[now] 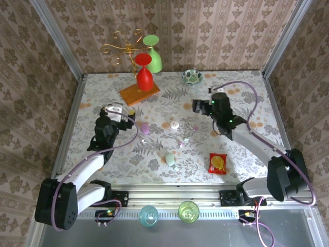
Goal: Insert the wireless bluetooth earbuds into the charging case
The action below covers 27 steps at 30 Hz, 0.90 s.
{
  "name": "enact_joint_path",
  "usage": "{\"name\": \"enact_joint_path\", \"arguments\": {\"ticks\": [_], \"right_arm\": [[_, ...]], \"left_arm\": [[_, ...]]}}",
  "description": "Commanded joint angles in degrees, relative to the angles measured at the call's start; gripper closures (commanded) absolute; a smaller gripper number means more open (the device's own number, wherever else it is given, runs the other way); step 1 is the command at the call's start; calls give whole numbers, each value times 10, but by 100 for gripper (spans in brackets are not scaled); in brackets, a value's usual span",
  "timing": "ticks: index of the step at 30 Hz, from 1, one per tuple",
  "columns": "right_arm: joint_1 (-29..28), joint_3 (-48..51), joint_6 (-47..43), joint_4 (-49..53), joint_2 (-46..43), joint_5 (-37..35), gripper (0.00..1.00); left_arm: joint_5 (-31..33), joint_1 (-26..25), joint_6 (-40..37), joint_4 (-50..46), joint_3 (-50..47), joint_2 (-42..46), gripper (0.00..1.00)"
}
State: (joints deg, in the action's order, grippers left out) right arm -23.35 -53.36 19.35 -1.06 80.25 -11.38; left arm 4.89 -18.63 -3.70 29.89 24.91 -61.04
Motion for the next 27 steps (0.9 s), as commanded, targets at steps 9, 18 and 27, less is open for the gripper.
{"name": "enact_joint_path", "arguments": {"ticks": [9, 18, 27], "right_arm": [[-149, -183, 158, 197, 236, -127, 1], [-156, -258, 201, 223, 348, -79, 21], [-173, -317, 209, 276, 401, -96, 32]], "left_arm": [[23, -26, -26, -27, 37, -30, 0], [24, -27, -31, -31, 37, -29, 0], [20, -27, -34, -35, 41, -38, 0]]}}
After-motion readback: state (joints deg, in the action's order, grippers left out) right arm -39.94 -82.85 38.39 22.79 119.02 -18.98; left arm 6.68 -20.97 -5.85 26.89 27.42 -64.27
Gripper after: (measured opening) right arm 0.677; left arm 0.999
